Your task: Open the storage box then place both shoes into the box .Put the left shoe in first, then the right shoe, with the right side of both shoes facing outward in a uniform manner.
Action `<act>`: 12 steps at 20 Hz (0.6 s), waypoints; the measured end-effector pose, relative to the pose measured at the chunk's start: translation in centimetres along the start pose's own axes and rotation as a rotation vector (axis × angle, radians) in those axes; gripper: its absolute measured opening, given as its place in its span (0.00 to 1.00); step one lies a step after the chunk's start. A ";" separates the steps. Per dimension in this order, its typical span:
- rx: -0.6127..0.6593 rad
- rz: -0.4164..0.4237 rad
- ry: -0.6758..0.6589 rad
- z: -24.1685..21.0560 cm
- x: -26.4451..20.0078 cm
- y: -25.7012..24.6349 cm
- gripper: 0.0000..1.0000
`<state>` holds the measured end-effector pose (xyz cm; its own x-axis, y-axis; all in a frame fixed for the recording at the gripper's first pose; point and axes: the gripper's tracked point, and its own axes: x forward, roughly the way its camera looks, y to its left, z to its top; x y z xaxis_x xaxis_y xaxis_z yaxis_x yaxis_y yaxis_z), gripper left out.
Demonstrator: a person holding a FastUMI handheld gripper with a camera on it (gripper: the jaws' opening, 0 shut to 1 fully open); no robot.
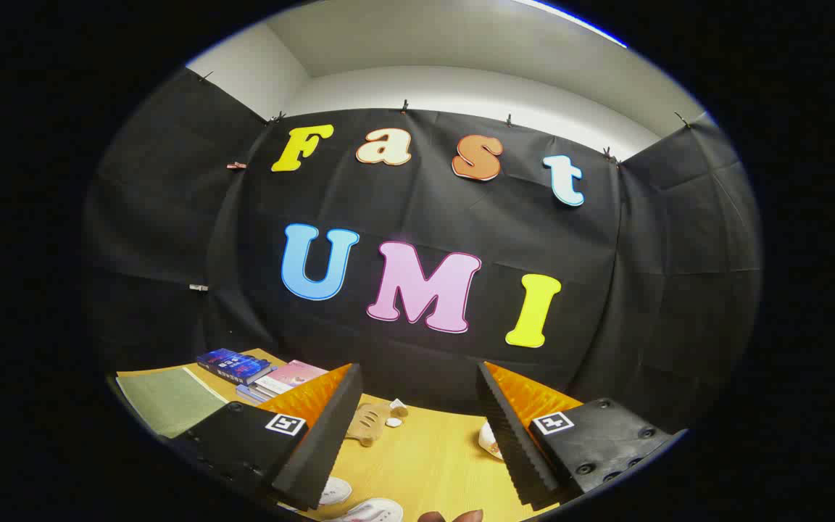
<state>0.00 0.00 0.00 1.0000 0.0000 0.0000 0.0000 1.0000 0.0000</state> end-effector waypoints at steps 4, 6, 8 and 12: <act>-0.001 0.007 0.004 -0.1 0.0 0.3 0.97; 0.005 0.008 0.007 -0.1 0.0 0.4 0.97; 0.004 0.008 0.012 -0.2 0.0 0.4 0.97; 0.009 0.006 0.009 0.0 -0.2 0.4 0.97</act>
<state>-0.18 0.36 -0.05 0.9999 0.0061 -0.0093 -0.0060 0.9999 0.0088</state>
